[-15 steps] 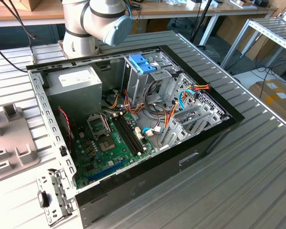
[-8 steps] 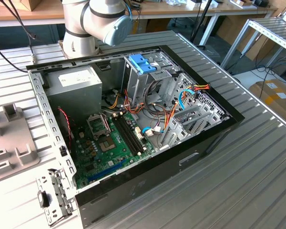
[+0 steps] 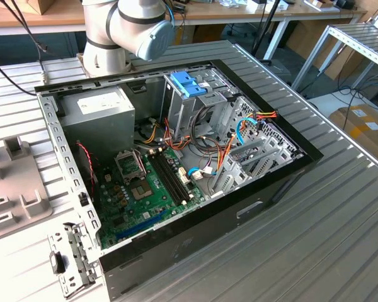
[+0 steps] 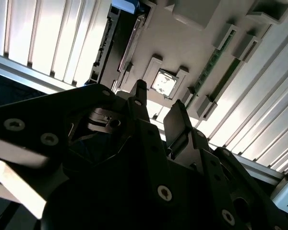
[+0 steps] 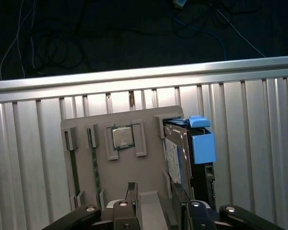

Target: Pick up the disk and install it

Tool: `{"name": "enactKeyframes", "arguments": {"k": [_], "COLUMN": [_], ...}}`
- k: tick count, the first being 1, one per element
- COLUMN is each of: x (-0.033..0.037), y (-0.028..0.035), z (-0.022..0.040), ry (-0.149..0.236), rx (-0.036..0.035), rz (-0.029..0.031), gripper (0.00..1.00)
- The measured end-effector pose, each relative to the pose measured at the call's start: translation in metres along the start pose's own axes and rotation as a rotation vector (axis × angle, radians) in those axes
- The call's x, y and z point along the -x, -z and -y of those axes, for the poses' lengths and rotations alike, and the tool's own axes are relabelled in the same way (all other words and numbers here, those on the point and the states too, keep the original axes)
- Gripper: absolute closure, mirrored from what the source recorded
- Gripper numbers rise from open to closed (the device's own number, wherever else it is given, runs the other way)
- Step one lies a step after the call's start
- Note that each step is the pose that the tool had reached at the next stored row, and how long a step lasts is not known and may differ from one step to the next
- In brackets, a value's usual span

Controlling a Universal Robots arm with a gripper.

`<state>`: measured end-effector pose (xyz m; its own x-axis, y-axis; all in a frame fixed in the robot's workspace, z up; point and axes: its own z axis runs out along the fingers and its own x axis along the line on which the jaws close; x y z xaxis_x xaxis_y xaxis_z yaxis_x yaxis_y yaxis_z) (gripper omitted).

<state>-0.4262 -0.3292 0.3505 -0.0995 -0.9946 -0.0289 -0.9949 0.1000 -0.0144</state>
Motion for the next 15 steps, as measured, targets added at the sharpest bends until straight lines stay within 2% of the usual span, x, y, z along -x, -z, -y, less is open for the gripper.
{"name": "enactKeyframes", "arguments": {"k": [4, 15], "x": [0.0061, 0.0169], "y": [-0.0007, -0.0026], "z": [-0.0006, -0.0027], "ry": [0.000, 0.000], "rx": [0.0000, 0.0000], "rz": [0.0000, 0.0000], "gripper": [0.58, 0.58]}}
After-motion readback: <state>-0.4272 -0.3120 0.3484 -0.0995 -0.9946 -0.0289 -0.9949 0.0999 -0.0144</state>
